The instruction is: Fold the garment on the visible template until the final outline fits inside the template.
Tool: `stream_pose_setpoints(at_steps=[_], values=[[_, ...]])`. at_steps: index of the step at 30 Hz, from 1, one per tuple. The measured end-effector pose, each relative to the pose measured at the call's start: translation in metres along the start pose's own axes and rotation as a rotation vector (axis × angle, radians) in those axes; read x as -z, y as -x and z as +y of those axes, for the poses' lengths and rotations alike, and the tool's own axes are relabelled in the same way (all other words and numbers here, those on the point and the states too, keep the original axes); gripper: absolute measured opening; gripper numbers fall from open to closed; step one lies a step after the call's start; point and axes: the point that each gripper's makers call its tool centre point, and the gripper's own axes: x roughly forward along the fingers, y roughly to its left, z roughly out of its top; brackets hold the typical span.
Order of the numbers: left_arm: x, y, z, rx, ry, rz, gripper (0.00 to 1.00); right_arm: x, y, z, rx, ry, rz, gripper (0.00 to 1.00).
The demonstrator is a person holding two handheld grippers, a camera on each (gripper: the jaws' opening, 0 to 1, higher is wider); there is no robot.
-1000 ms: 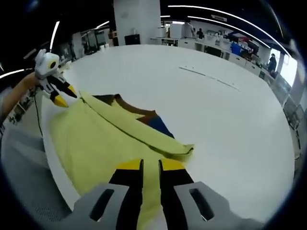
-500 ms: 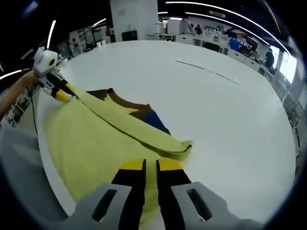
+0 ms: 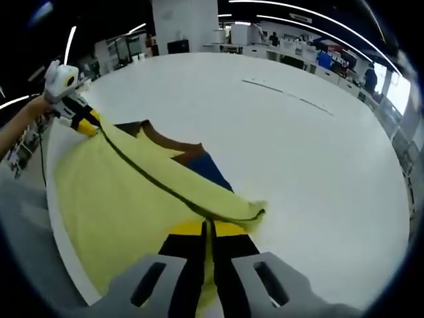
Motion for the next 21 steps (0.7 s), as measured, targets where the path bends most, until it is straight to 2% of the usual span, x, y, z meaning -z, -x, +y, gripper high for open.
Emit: stream_pose_setpoints(at_steps=[12, 21], values=[[-0.002, -0.002, 0.013, -0.026, 0.002, -0.007, 0.12, -0.008, -0.005, -0.008, 0.016, -0.002, -0.019, 0.03], [-0.005, -0.005, 0.026, -0.046, 0.026, -0.024, 0.13, -0.022, -0.010, -0.016, 0.030, -0.001, -0.037, 0.03]])
